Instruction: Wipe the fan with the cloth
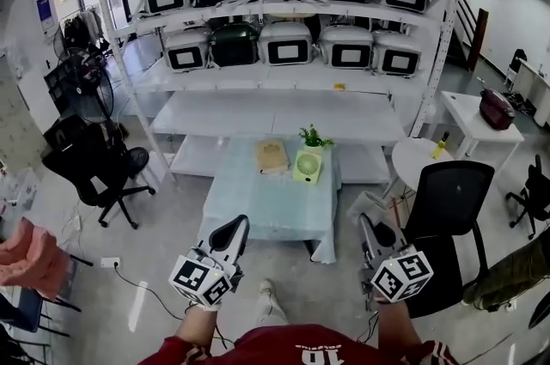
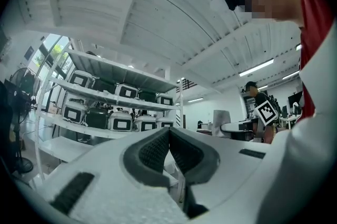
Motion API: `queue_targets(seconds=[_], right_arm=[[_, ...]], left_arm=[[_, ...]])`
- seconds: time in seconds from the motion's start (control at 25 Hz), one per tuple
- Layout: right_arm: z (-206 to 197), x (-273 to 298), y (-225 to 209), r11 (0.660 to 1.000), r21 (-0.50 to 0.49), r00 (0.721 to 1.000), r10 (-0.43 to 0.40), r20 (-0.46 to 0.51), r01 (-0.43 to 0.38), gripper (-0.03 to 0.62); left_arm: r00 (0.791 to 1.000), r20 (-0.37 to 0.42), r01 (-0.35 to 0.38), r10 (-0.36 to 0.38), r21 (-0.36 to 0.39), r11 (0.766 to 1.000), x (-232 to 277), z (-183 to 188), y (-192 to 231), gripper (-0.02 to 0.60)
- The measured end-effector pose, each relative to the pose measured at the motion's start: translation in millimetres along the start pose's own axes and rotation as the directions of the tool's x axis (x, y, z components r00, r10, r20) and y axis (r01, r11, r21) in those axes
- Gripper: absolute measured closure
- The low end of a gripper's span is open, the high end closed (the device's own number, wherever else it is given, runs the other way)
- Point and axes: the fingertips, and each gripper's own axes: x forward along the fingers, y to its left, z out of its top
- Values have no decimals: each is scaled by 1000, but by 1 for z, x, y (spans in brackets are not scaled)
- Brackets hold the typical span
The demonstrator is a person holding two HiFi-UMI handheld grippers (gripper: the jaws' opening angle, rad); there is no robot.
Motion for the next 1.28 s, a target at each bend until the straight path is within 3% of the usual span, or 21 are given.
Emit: queue_targets(seconds=[0.44,1.28], right_arm=[[-9,-35,31,1000,-26,1000,17,23,-16,572],[-4,-48,24,999,-39,998,-29,50,31,572]], left_arm=[[1000,-15,-4,3,-11,1000,-33,-10,-27,581],[999,-32,33,-33,-6,999,-30,-10,-51,581]])
